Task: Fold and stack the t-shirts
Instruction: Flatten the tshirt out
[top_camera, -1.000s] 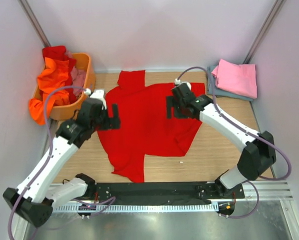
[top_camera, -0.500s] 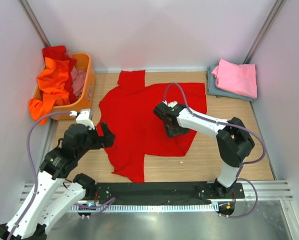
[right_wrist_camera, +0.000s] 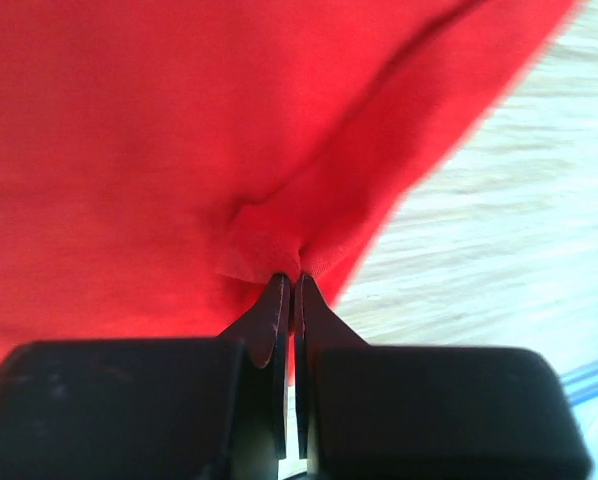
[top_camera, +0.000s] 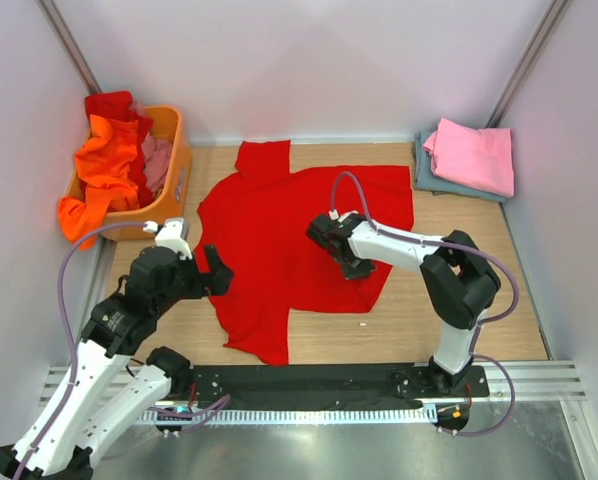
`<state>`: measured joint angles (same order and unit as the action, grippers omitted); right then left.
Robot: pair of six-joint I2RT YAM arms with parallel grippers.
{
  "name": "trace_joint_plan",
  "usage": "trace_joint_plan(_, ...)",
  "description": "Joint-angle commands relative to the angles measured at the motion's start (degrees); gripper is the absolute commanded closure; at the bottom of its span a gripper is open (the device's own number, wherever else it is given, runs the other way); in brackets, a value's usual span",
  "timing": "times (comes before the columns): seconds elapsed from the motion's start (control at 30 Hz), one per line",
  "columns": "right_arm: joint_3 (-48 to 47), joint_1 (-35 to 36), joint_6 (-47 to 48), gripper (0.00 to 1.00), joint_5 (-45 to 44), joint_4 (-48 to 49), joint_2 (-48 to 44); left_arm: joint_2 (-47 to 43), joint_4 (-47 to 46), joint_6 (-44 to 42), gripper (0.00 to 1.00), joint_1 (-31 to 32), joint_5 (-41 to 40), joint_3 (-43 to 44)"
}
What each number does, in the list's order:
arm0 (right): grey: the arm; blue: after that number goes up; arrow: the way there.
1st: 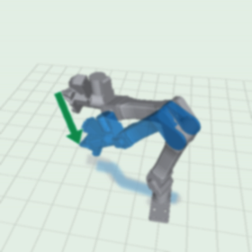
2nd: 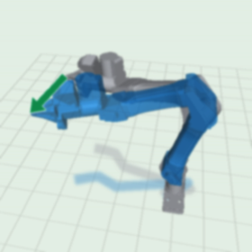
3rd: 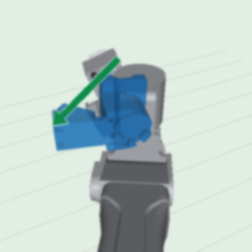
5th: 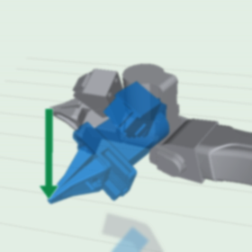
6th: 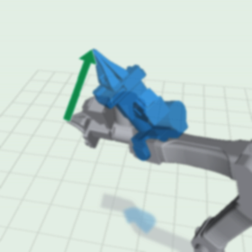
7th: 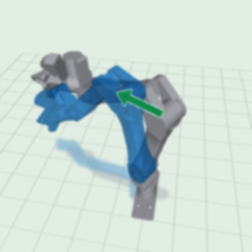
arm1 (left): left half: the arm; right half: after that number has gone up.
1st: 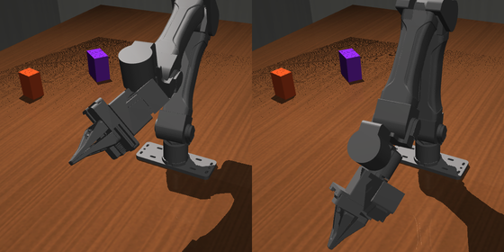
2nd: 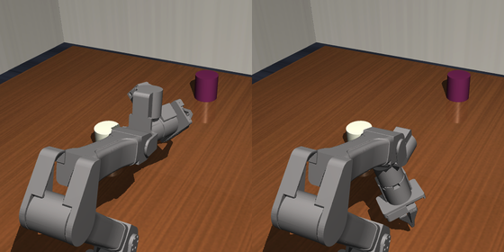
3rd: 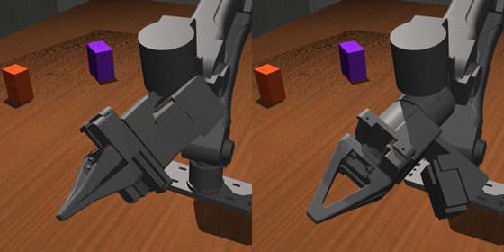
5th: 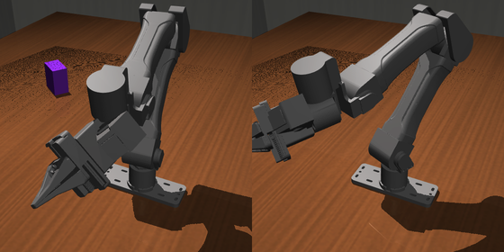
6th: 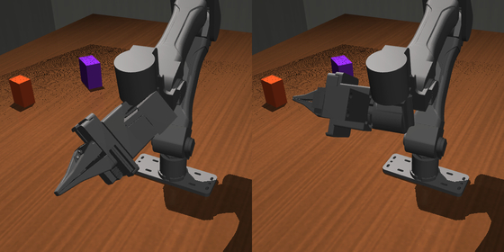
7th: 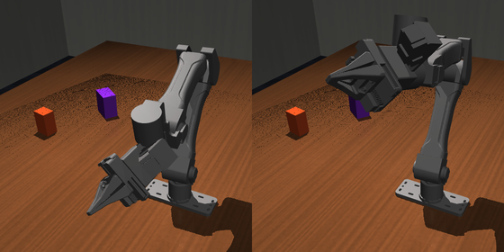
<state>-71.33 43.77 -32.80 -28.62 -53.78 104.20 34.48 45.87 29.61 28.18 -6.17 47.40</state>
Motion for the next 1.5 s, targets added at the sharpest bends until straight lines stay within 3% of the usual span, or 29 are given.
trace_joint_plan(0.0, 1.9, 0.1, -5.3, 0.99, -8.5, -4.0, -6.2, -0.3, -2.4, -0.3, 0.01, 0.5, 0.3, 0.0)
trace_joint_plan(0.1, 6.2, -1.0, -14.8, 0.99, -11.9, -9.0, -13.7, -0.4, -2.6, -0.4, 0.00, 0.8, 0.5, 0.0)
trace_joint_plan(0.23, 14.4, -1.6, -23.4, 0.98, -8.7, -9.6, -26.0, 0.0, -2.9, -0.8, 0.00, 0.9, 1.4, -0.3)
trace_joint_plan(0.3, 18.3, -1.9, -28.3, 0.82, -8.9, -11.5, -32.3, 0.4, -3.2, -1.0, 0.00, 1.1, 2.4, -0.3)
trace_joint_plan(0.33, 20.1, -2.0, -30.2, 0.63, -9.6, -12.6, -34.3, 0.6, -3.2, -1.1, 0.00, 1.2, 2.5, -0.3)
trace_joint_plan(0.4, 21.3, -2.5, -32.3, 0.03, -10.8, -14.5, -39.6, 1.0, -3.3, -1.1, 0.00, 1.4, 2.7, -0.4)
trace_joint_plan(0.43, 22.2, -2.6, -32.4, 0.00, -10.8, -14.2, -41.0, 1.5, -3.4, -1.2, 0.00, 1.5, 3.0, -0.4)
trace_joint_plan(0.63, 19.7, -3.2, -33.7, 0.00, -13.2, -14.5, -47.4, 2.9, -3.4, -1.1, 0.00, 1.5, 2.8, -0.4)
trace_joint_plan(0.8, 20.6, -3.2, -21.8, 0.01, -5.3, -1.6, -46.8, 4.3, -3.3, -1.0, 0.00, 1.5, 2.4, -0.5)
trace_joint_plan(0.9, 21.3, -3.2, -20.1, 0.16, -2.7, 1.0, -37.9, 5.2, -3.3, -1.0, 0.00, 1.5, 2.3, -0.4)
trace_joint_plan(0.93, 21.8, -3.2, -19.7, 0.28, -1.5, 1.8, -35.7, 5.3, -3.2, -1.0, 0.00, 1.5, 2.2, -0.4)
trace_joint_plan(1.07, 24.4, -3.3, -18.7, 0.59, -0.7, 7.8, -29.7, 5.3, -3.0, -0.8, 0.00, 1.5, 1.5, -0.4)
trace_joint_plan(1.13, 25.8, -3.7, -18.3, 0.64, 0.1, 10.8, -28.0, 5.2, -3.1, -0.8, 0.00, 1.5, 1.4, -0.4)
trace_joint_plan(1.4, 27.0, -5.2, -16.8, 0.69, 1.6, 14.1, -22.4, 5.9, -3.0, -0.8, 0.00, 1.6, 1.4, -0.4)
trace_joint_plan(1.47, 28.1, -5.4, -16.9, 0.75, 1.5, 14.0, -22.5, 5.6, -3.0, -0.8, 0.00, 1.6, 1.3, -0.4)
